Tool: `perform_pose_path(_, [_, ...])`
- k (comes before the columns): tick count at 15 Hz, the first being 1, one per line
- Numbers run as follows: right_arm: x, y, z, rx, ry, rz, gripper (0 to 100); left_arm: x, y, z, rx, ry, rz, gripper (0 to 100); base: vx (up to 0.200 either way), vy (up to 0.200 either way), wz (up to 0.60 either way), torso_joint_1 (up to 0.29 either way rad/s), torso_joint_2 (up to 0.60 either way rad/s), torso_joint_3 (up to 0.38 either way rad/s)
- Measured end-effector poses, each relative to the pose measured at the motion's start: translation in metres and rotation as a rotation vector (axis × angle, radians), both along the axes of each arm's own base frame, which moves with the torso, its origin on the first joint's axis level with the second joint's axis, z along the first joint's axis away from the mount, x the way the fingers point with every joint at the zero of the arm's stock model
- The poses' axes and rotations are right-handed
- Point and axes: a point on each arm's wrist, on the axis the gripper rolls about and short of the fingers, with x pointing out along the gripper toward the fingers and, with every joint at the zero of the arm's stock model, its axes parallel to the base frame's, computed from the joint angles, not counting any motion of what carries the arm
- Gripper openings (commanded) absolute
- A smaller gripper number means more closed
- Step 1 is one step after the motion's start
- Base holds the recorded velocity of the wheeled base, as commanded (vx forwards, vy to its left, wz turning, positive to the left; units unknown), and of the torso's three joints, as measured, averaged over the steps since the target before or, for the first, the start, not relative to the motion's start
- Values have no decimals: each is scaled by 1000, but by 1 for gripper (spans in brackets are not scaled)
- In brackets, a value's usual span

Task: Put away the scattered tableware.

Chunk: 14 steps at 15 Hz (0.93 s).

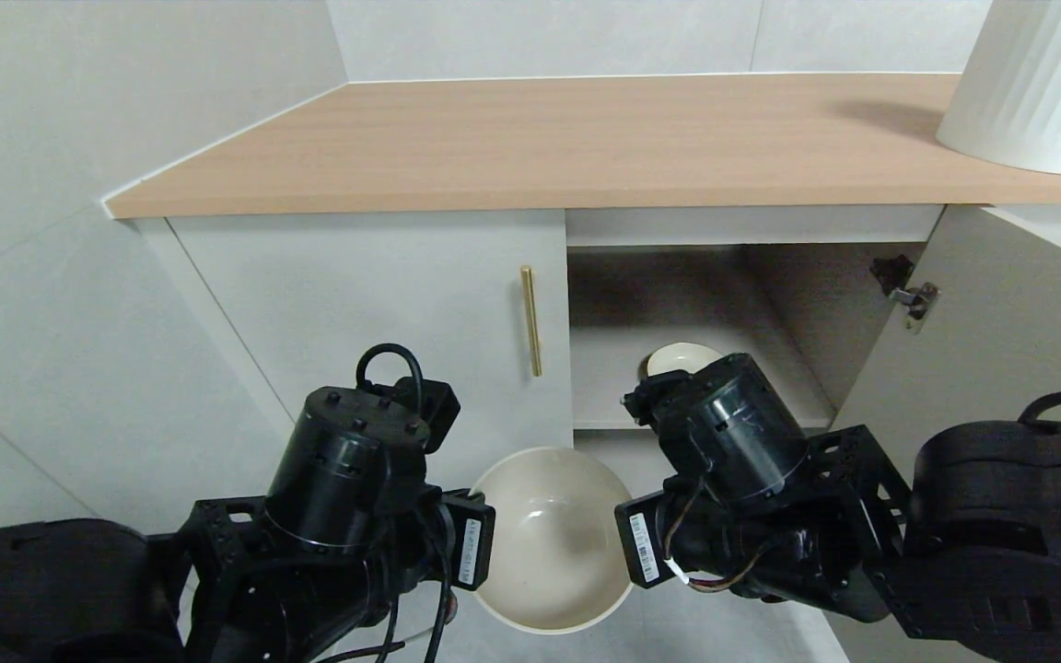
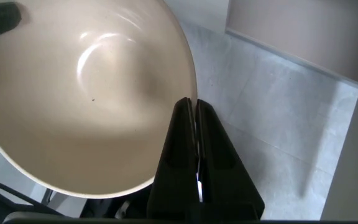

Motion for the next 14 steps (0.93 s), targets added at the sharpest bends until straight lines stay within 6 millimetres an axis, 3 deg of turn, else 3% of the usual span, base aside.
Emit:
perform_pose_path(4, [0,0,0,-2,-1,-2,0,0,0,0,2,0,1,0,0,0,0,0,0,0])
perform_pose_path(5, [0,0,0,-3,-1,-2,0,0,0,0,2,1,1,100,0,0,0,0,0,0])
perform_pose_path(14, [3,-2,-1,-7,-2,-18,0,4,0,8,-45,-74,44,100,0,0,0,0,0,0])
